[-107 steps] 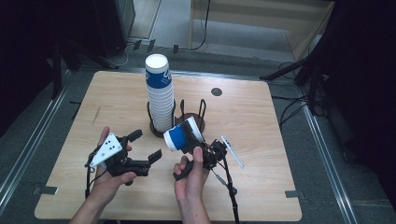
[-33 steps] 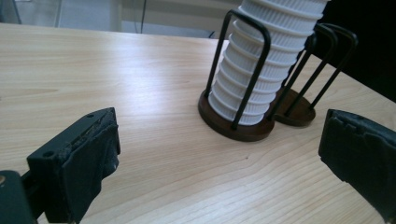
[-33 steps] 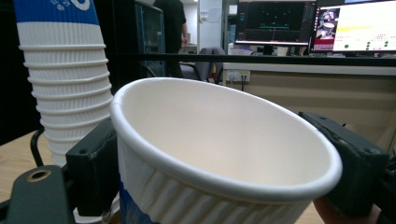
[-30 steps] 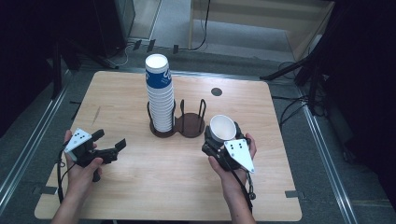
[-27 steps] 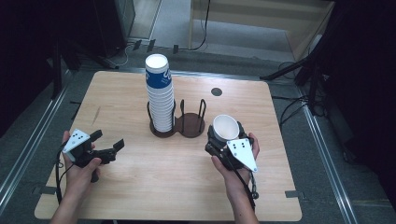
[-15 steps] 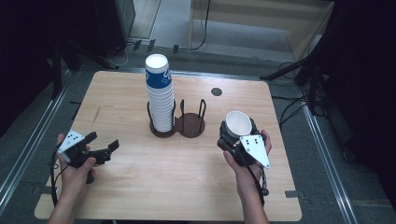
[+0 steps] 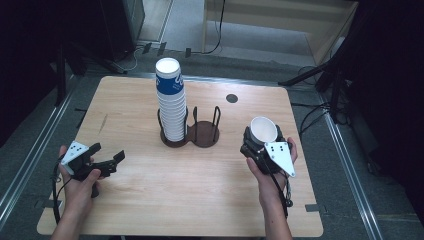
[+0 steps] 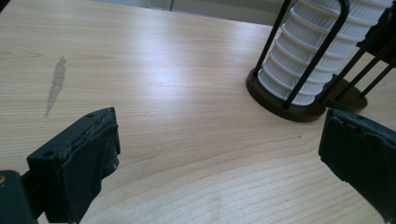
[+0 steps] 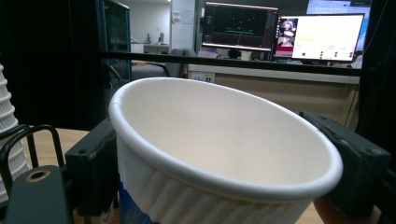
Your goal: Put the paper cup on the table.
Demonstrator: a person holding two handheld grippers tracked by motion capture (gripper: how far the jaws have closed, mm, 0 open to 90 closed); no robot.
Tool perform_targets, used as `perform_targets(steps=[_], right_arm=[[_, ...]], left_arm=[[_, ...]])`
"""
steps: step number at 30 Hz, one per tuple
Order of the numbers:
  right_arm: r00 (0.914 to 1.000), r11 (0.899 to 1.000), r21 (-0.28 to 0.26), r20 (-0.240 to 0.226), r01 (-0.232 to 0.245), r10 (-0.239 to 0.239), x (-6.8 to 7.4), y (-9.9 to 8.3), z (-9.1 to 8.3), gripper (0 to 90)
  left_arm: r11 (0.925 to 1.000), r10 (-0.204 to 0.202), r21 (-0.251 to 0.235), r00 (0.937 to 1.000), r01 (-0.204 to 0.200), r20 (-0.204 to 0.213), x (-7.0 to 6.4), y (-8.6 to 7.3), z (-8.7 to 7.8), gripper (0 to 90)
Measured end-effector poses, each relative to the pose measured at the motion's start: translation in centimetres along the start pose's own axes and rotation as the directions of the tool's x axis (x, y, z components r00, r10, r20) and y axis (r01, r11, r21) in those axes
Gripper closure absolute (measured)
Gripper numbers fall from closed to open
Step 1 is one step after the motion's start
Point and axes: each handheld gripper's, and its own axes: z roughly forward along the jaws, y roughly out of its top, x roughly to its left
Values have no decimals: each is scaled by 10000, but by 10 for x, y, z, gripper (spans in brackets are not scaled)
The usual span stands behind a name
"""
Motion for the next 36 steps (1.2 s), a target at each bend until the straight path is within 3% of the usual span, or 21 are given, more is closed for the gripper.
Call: perform_targets(steps=[8, 12, 16, 19, 26, 36], right_arm=[[9991, 9988, 266, 28, 420, -421, 2, -19, 18, 132], [9986, 9978, 383, 26, 532, -534, 2, -28, 29, 132], [9993, 9970, 692, 97, 345, -352, -1, -36, 43, 131], [9983, 9949, 835, 83, 560, -569, -1, -39, 53, 131], [9969, 9901, 1215, 258, 701, -738, -5, -46, 74, 132], [9932, 9849, 1551, 742, 774, -897, -6, -57, 103, 129]], left_arm=[[9999, 30, -106, 9994, -34, -356, 5, -9, 3, 0], [9997, 229, -96, 9985, -234, -496, 5, -11, 4, 0], [9983, 576, 54, 9964, -574, -623, 2, -14, 7, 0], [9964, 847, 97, 9942, -842, -662, -1, -14, 7, 0], [9990, 452, -24, 9970, -455, -626, 1, -14, 6, 0], [9991, 429, 33, 9972, -428, -616, 2, -14, 6, 0]])
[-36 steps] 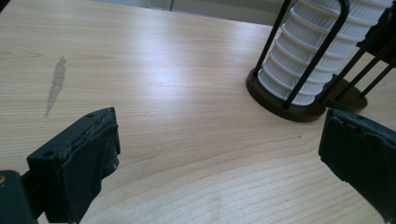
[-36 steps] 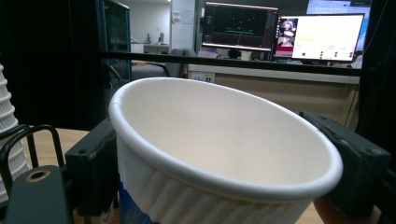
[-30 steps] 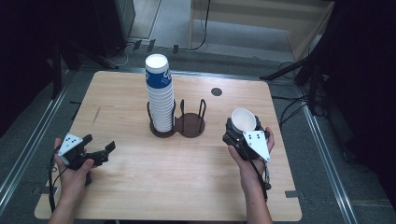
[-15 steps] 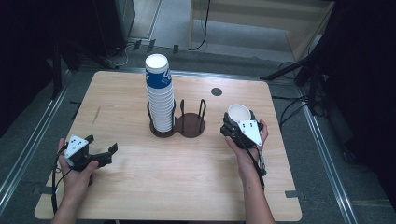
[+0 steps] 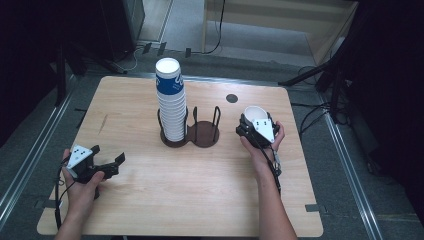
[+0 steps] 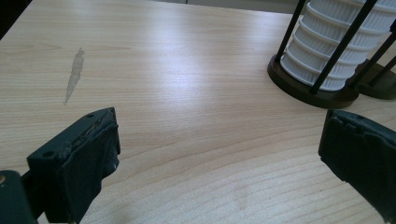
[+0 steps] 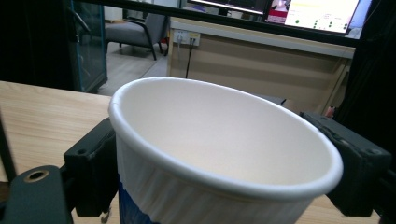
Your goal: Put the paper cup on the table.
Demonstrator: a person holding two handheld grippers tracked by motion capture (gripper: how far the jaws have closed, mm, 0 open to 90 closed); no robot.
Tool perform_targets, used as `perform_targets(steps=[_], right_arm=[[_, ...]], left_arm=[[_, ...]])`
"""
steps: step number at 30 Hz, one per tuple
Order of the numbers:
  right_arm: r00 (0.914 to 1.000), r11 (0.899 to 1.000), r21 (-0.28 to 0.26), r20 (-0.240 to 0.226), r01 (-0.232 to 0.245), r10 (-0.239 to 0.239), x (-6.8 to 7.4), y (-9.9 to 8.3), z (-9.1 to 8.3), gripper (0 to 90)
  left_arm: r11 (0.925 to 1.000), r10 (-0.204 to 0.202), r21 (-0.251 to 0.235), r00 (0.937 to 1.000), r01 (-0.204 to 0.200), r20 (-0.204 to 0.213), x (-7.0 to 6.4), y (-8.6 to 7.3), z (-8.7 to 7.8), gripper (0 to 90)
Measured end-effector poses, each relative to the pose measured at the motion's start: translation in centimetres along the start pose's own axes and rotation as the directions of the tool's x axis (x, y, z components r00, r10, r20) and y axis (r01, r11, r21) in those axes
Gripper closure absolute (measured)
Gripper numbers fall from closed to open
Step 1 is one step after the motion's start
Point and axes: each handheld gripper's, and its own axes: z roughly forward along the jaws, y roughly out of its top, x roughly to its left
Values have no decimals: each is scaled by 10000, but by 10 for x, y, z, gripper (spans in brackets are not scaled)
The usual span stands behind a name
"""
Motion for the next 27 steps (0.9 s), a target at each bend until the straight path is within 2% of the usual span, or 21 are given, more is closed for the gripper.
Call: perform_targets(steps=[5, 11, 22, 27], right_arm=[[9999, 9999, 100, 133, 1, -2, -1, -4, 10, 129], [9998, 9988, 497, 215, 2, -12, -1, -14, 20, 128], [9995, 9965, 802, 156, 249, -262, 5, -22, 24, 124], [9998, 9959, 903, 129, 104, -116, 5, -22, 24, 120]], left_arm=[[10000, -24, -30, 10000, 24, 12, 0, 0, 0, 0], [9999, -100, -72, 9999, 100, 16, 0, 0, 0, 0], [9998, -219, -43, 9998, 219, 23, 2, 0, 0, 0], [9996, -277, -7, 9996, 277, 55, 2, 0, 1, 0]])
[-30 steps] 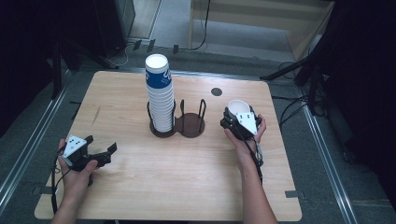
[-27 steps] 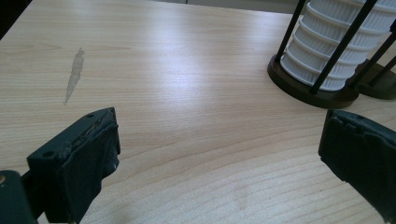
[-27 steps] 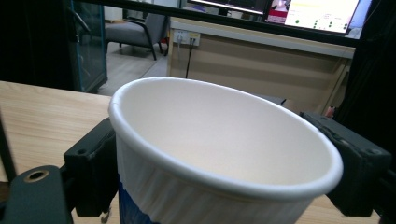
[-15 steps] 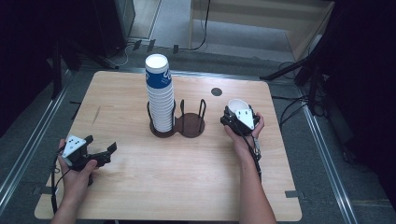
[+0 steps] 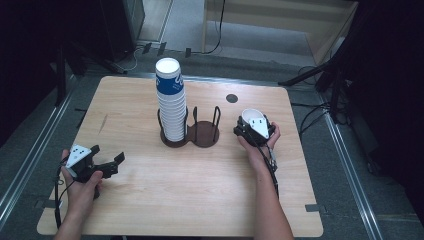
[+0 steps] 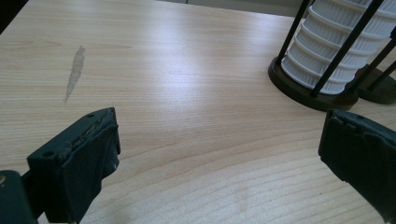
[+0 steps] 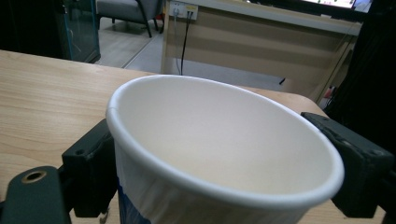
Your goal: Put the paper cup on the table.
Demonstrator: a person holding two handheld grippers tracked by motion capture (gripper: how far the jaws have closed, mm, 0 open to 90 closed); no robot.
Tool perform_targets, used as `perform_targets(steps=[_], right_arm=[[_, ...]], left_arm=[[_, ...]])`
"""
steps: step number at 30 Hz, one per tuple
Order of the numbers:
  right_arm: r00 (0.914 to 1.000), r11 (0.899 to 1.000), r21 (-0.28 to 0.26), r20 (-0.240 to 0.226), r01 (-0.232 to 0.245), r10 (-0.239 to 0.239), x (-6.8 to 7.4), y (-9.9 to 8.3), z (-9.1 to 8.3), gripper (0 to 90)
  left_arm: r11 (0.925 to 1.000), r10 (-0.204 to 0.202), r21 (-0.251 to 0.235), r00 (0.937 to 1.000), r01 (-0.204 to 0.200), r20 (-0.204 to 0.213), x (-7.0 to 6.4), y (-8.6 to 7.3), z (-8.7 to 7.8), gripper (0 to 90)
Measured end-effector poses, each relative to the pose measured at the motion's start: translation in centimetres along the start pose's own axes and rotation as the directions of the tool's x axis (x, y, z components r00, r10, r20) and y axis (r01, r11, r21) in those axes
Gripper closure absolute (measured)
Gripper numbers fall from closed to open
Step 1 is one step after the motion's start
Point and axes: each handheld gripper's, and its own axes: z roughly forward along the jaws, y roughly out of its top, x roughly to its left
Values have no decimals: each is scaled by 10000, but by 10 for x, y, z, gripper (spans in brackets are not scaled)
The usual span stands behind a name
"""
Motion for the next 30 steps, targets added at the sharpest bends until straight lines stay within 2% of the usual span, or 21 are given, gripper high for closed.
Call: perform_targets(steps=[7, 10, 13, 22, 30], right_arm=[[9994, 9995, 199, -212, -260, 265, -2, 1, -1, 108], [9985, 9989, 318, -419, -338, 351, -3, 2, -2, 0], [9959, 9976, 322, -654, -605, 625, -6, 5, -5, 0], [9906, 9958, 276, -1029, -873, 897, -10, 12, -18, 0], [9876, 9959, -23, -1291, -900, 890, -19, 16, -36, 0]], left_arm=[[10000, 0, 9, 10000, 0, -7, 0, 0, 0, 0], [10000, 16, 20, 10000, -16, -9, 0, 0, 0, 0], [10000, 15, 20, 10000, -15, -1, 0, 0, 0, 0], [10000, -12, 13, 10000, 12, 5, 0, 0, 0, 0], [10000, -62, -4, 10000, 62, 7, 1, 0, 0, 0]])
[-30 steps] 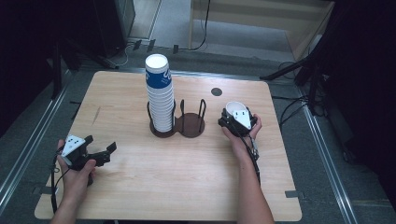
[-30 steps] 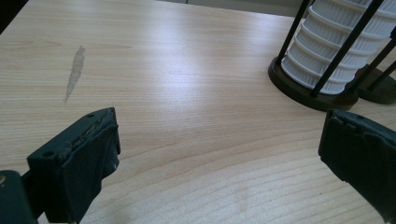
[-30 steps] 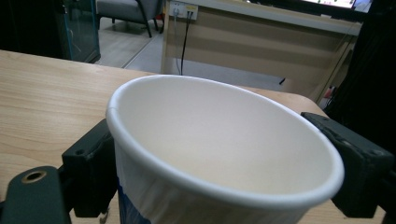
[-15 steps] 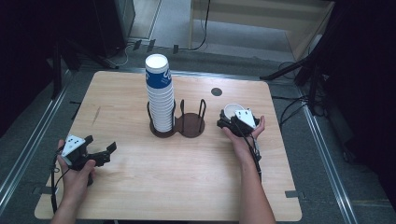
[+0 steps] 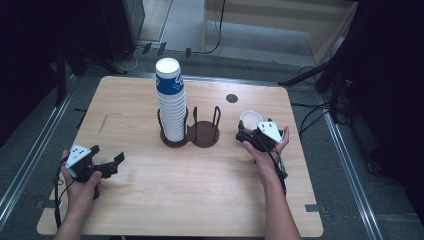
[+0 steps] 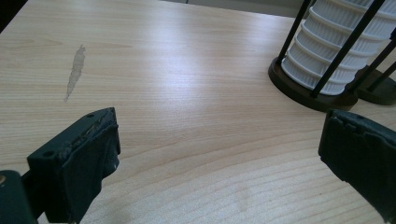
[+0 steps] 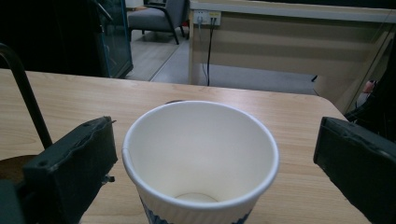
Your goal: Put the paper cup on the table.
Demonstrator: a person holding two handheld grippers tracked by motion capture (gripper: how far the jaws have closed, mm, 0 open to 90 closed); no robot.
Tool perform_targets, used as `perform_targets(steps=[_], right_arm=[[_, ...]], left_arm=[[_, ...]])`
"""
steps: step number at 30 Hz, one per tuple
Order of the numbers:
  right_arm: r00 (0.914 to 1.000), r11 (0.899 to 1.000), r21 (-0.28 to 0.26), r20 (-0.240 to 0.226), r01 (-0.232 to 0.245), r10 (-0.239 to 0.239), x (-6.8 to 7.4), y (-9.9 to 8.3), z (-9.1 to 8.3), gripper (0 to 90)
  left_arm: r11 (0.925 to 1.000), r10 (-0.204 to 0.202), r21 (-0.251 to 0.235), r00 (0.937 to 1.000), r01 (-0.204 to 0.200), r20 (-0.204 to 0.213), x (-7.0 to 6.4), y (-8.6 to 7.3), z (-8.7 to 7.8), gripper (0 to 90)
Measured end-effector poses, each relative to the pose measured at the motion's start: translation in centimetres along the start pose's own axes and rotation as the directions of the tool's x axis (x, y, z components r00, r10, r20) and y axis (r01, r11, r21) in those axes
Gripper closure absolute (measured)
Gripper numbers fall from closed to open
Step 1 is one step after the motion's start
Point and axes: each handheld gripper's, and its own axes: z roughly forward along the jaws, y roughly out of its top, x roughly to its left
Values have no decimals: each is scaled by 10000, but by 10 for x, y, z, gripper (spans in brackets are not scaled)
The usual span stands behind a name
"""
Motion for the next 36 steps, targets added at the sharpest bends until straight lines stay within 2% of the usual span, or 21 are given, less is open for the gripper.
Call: perform_targets(steps=[19, 36], right_arm=[[9998, 9990, -412, -156, -161, 155, -15, 1, -35, 0], [9996, 9990, -352, 116, -262, 266, -42, -13, -66, 0]], left_arm=[[10000, 7, -74, 10000, -7, -5, 0, 0, 0, 0], [10000, -15, -76, 10000, 15, -33, 0, 0, -1, 0]])
